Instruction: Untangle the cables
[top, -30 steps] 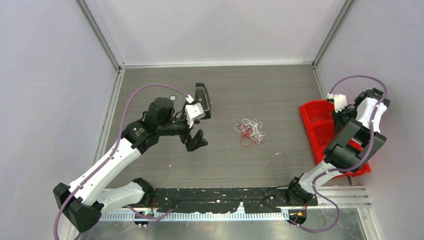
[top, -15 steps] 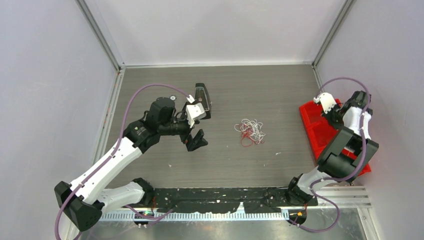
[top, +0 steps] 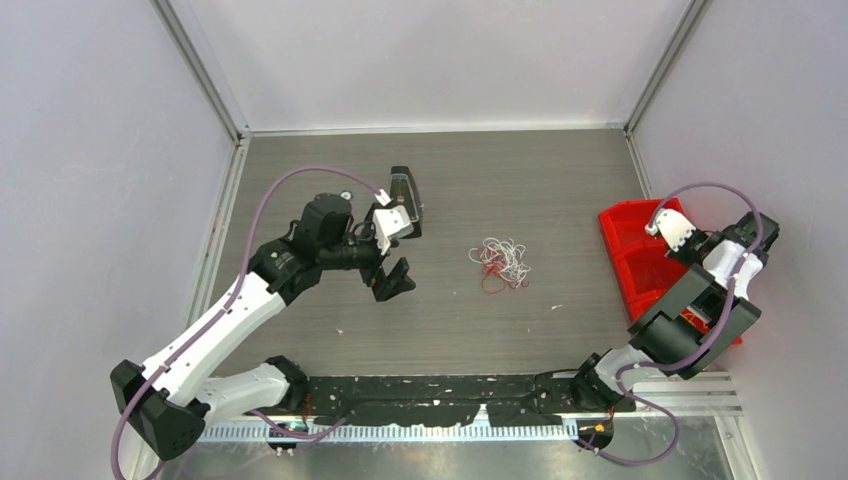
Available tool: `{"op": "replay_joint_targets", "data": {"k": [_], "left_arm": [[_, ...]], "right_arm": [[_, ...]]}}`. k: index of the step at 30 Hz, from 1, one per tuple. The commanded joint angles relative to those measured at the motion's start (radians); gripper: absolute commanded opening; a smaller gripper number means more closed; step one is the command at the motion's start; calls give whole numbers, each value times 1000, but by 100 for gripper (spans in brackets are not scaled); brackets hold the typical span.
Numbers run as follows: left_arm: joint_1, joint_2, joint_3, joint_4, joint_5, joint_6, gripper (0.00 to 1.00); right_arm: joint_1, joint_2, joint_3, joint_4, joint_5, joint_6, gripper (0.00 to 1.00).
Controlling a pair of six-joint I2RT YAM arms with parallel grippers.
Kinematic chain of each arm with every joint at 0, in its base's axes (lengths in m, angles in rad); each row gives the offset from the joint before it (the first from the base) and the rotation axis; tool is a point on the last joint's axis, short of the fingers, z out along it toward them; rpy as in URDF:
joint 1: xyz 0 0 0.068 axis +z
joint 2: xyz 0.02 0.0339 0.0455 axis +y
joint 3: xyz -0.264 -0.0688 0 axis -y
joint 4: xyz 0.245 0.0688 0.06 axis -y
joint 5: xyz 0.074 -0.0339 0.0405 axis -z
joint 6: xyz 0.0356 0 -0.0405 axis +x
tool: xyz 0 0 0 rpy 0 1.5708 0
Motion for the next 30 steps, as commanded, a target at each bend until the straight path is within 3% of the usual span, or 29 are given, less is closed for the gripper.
{"op": "replay_joint_targets", "data": {"k": [1,9,17,19,24,30], "left_arm": [[2,11,51,-2,-2,6,99],[3,15,50,-8,-8,16,100],[3,33,62,2,-4,15,100],[2,35,62,0,-3,15,100],[3,32,58,2,-3,16,100],[3,31,62,5,2,13,100]], "right_arm": [[-10,3,1,-49,-25,-122,6],[-9,34,-44,-91,34,-214,5],[13,86,-48,-99,94,-181,5],[19,94,-42,-101,96,-150,8],[24,92,60,-185,85,-52,29],[24,84,269,-372,51,75,39]]}}
